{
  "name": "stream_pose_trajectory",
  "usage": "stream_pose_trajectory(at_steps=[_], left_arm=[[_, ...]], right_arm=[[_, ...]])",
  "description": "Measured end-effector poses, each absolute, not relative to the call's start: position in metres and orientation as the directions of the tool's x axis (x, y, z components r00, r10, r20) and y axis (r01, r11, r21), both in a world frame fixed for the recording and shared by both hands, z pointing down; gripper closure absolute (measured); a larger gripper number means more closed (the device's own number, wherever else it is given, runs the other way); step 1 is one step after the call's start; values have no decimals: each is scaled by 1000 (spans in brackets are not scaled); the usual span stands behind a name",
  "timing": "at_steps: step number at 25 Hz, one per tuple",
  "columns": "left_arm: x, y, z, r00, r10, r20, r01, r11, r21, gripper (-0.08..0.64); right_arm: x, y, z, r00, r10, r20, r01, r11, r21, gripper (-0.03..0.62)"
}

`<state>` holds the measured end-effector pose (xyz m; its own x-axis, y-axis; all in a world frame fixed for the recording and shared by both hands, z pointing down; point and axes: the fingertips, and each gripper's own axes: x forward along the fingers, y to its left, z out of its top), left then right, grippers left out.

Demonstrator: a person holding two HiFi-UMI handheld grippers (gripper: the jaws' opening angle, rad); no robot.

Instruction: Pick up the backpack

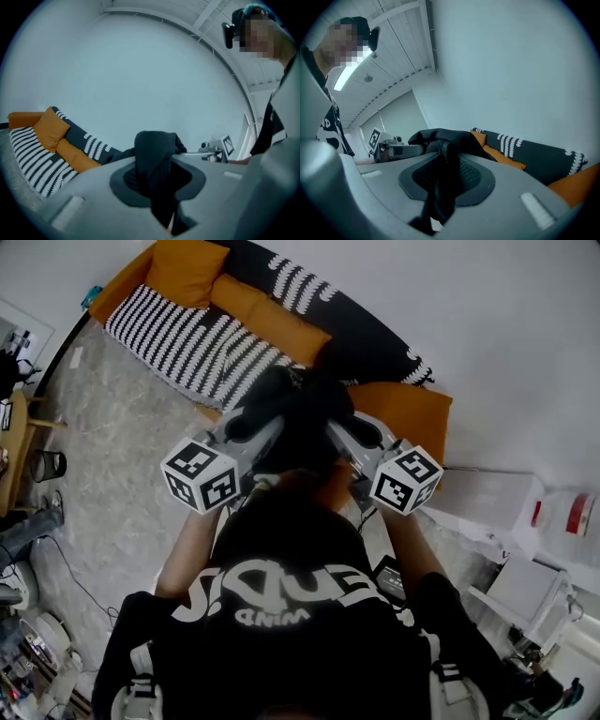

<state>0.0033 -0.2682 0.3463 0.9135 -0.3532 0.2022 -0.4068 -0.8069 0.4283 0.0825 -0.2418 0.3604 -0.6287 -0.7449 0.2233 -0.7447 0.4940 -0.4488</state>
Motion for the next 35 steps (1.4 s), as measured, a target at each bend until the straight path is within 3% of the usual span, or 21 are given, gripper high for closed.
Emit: stream_pose_trajectory(at_steps=[15,35], left_arm=[[-19,-239,359,948,-248,198,-313,-835,453,483],[-10,-167,351,914,-344,216,-404,-822,401,485]], right_arm=[[59,-213,371,-603,-766,222,-755,459,-468,515],[69,-155,365,-695,-683,226,-696,558,-453,517]])
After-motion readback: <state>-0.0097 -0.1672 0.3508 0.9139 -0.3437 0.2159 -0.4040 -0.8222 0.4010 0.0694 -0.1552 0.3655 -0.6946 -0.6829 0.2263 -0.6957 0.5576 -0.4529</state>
